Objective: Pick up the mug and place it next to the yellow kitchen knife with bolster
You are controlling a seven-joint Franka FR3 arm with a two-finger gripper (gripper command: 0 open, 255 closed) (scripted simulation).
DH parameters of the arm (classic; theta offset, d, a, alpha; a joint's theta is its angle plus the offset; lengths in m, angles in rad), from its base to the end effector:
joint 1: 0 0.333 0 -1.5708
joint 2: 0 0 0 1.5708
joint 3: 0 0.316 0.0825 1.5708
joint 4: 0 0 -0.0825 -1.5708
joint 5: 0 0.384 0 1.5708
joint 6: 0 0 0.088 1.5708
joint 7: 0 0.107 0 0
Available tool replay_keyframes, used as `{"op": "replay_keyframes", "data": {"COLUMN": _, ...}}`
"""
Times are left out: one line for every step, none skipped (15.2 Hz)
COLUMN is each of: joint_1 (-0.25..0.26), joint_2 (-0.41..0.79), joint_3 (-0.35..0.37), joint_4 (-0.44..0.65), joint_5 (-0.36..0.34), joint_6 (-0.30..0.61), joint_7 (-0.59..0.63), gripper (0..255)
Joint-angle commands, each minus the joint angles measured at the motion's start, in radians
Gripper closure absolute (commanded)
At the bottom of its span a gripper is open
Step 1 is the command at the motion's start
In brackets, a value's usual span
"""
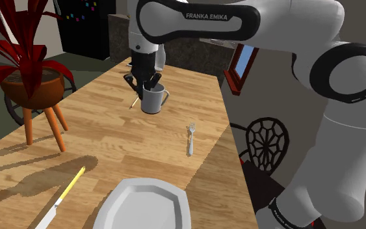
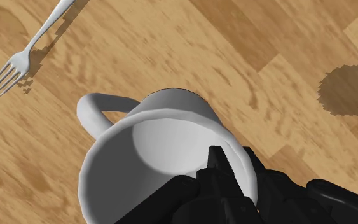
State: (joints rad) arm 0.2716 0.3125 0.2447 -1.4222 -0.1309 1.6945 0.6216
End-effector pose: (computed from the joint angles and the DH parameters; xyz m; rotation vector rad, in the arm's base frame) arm 0.5818 0.2912 0.5217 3.0750 -0.1498 0.0053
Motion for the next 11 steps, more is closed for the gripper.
{"op": "replay_keyframes", "data": {"joint_1": 0.02, "joint_2": -0.045, "joint_3": 0.015, "joint_4": -0.064, "joint_5": 0.007, "joint_6": 0.017, "joint_7": 0.04, "gripper": 255}}
{"op": "replay_keyframes", "data": {"joint_1": 0.031, "joint_2": -0.06, "joint_3": 0.023, "joint_4": -0.084, "joint_5": 0.009, "joint_6": 0.022, "joint_7": 0.059, "gripper": 255}}
{"op": "replay_keyframes", "data": {"joint_1": 0.041, "joint_2": -0.074, "joint_3": 0.03, "joint_4": -0.103, "joint_5": 0.012, "joint_6": 0.026, "joint_7": 0.079, "gripper": 255}}
{"op": "replay_keyframes", "data": {"joint_1": 0.052, "joint_2": -0.087, "joint_3": 0.038, "joint_4": -0.121, "joint_5": 0.014, "joint_6": 0.029, "joint_7": 0.098, "gripper": 255}}
{"op": "replay_keyframes", "data": {"joint_1": 0.063, "joint_2": -0.098, "joint_3": 0.046, "joint_4": -0.137, "joint_5": 0.017, "joint_6": 0.032, "joint_7": 0.118, "gripper": 255}}
{"op": "replay_keyframes", "data": {"joint_1": 0.075, "joint_2": -0.109, "joint_3": 0.055, "joint_4": -0.151, "joint_5": 0.019, "joint_6": 0.035, "joint_7": 0.138, "gripper": 255}}
{"op": "replay_keyframes", "data": {"joint_1": 0.086, "joint_2": -0.119, "joint_3": 0.063, "joint_4": -0.164, "joint_5": 0.021, "joint_6": 0.037, "joint_7": 0.158, "gripper": 255}}
{"op": "replay_keyframes", "data": {"joint_1": 0.098, "joint_2": -0.128, "joint_3": 0.072, "joint_4": -0.176, "joint_5": 0.023, "joint_6": 0.039, "joint_7": 0.178, "gripper": 255}}
{"op": "replay_keyframes", "data": {"joint_1": 0.109, "joint_2": -0.136, "joint_3": 0.08, "joint_4": -0.186, "joint_5": 0.024, "joint_6": 0.04, "joint_7": 0.199, "gripper": 255}}
{"op": "replay_keyframes", "data": {"joint_1": 0.12, "joint_2": -0.142, "joint_3": 0.088, "joint_4": -0.194, "joint_5": 0.026, "joint_6": 0.041, "joint_7": 0.217, "gripper": 255}}
{"op": "replay_keyframes", "data": {"joint_1": 0.119, "joint_2": -0.142, "joint_3": 0.088, "joint_4": -0.207, "joint_5": 0.026, "joint_6": 0.054, "joint_7": 0.218, "gripper": 255}}
